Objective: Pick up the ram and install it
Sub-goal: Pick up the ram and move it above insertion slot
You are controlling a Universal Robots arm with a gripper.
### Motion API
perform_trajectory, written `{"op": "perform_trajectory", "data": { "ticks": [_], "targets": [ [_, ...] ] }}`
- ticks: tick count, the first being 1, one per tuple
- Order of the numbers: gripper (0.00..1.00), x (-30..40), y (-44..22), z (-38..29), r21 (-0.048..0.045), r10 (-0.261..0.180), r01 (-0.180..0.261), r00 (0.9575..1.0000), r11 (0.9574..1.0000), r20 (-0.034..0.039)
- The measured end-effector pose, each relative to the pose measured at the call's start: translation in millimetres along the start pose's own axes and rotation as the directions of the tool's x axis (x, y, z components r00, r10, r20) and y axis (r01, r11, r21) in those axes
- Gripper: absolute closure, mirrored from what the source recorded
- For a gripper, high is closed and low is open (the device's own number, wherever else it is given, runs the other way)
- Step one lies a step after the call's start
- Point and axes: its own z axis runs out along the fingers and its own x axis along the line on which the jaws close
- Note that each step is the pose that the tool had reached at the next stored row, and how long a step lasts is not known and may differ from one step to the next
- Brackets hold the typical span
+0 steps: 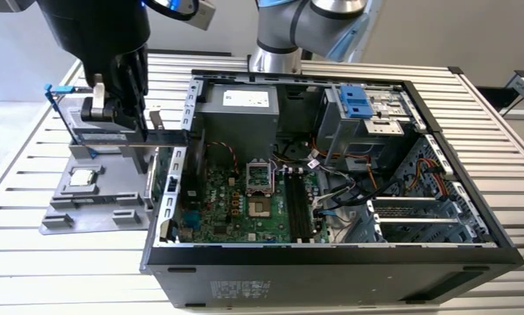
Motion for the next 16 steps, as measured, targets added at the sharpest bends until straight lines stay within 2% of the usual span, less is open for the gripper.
{"op": "perform_trajectory", "data": {
  "ticks": [16],
  "targets": [
    [1.00,-0.1,-16.8,-0.3,0.0001,0.000,0.000,1.0000,1.0000,0.0001]
  ]
}}
